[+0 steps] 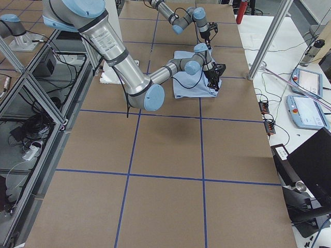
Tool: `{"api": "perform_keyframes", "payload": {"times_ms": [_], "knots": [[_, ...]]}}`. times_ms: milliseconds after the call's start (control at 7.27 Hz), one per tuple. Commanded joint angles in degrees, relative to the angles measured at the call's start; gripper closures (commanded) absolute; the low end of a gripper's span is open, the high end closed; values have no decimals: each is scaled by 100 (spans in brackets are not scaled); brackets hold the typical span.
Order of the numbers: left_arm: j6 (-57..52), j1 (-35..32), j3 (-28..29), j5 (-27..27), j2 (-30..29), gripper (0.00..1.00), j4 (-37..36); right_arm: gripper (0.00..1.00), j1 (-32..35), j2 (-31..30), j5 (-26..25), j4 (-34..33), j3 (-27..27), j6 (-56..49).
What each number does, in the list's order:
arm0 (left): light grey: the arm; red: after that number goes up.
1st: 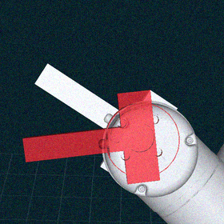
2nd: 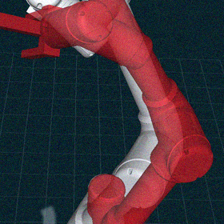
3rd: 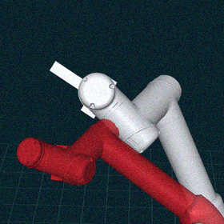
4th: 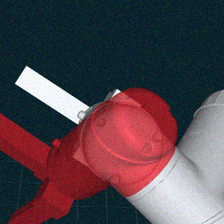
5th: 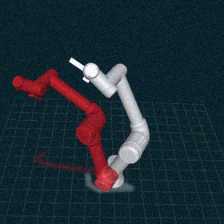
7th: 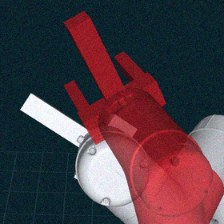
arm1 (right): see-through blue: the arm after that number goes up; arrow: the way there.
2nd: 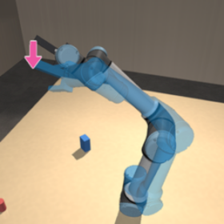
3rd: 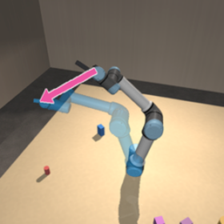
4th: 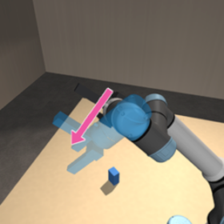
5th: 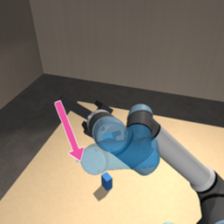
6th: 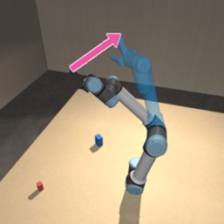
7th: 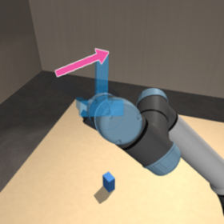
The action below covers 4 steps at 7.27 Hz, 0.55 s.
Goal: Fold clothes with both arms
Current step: 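Lower the hem near the collar and open both grippers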
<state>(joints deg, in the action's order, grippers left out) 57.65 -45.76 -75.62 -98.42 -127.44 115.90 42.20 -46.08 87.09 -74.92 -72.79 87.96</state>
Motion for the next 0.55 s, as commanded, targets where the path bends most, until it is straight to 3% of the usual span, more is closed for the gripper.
{"api": "perform_keyframes", "payload": {"times_ms": [0, 275, 413], "knots": [[-614, -29, -704, -54, 444, 0, 2, 0, 217, -33, 393, 65, -68, -652], [-581, 93, -1811, -334, 1261, 0, -7, 0, 236, -129, 554, 425, -78, -824], [-310, 459, -2373, -327, 1735, 0, -6, 0, 236, -130, 563, 426, -78, -824]]}}
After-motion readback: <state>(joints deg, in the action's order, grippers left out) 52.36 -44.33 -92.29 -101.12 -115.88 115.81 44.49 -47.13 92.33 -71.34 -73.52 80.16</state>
